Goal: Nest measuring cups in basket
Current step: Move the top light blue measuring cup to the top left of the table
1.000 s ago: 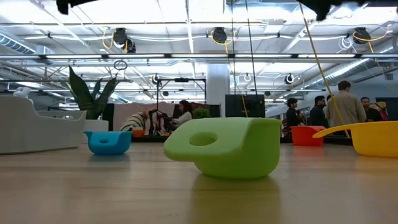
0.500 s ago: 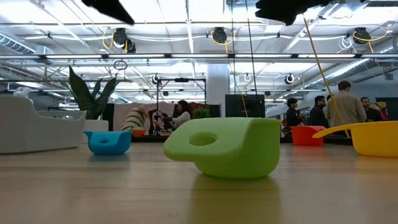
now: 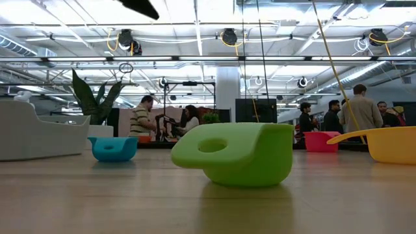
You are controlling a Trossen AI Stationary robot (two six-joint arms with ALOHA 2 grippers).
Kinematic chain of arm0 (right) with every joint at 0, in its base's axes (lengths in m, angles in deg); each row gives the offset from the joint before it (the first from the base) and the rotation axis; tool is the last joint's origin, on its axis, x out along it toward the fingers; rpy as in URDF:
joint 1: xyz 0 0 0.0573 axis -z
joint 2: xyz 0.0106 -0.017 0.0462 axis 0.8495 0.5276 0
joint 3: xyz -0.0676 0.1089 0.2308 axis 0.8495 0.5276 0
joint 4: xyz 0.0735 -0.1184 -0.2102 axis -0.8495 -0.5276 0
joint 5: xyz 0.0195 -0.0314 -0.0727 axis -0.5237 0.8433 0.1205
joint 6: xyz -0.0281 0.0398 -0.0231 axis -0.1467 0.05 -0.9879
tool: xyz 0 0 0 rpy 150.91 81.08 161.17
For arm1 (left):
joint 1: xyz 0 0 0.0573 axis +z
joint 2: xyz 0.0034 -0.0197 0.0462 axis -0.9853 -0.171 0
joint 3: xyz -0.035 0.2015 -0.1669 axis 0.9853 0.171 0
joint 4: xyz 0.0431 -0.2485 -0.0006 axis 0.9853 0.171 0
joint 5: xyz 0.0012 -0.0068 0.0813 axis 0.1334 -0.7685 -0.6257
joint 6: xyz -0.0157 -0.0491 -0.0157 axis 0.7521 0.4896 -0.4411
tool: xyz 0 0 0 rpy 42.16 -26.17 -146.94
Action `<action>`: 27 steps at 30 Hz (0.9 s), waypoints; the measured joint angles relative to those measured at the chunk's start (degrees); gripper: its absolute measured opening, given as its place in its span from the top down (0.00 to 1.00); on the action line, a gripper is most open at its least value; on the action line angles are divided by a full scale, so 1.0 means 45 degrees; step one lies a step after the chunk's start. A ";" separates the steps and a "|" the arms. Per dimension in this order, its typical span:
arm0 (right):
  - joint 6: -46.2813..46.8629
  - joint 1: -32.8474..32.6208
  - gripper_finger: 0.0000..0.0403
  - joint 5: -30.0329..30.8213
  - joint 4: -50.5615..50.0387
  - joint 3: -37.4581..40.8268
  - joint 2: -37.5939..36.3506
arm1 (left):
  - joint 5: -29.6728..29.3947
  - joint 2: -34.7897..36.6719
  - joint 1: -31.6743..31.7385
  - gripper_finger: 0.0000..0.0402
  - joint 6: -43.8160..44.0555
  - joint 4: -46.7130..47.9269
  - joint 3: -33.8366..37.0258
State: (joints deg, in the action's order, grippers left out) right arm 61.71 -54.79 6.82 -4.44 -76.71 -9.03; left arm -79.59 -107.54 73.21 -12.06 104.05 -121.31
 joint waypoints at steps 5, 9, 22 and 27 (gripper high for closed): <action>-0.0097 -0.0226 0.51 0.1613 -0.1379 -0.0041 0.0369 | 0.0100 -0.1125 0.0183 0.49 -0.0173 0.0223 -0.0579; 0.0096 -0.0251 0.51 0.2616 -0.2305 -0.0041 0.0208 | 0.0088 -0.2430 0.0668 0.34 -0.0393 -0.0128 -0.0813; 0.1008 -0.0251 0.51 0.3571 -0.3788 -0.0046 -0.1702 | 0.1234 -0.6565 0.2002 0.23 -0.1247 -0.1775 -0.3485; 0.2367 -0.0280 0.51 0.3101 -0.5293 -0.0046 -0.1904 | 0.2352 -0.7670 0.2595 0.31 -0.1006 -0.1664 -0.3920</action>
State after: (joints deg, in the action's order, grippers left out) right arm 72.36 -56.05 20.78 -28.26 -76.92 -17.60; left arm -69.01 -142.06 84.88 -16.58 96.57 -138.95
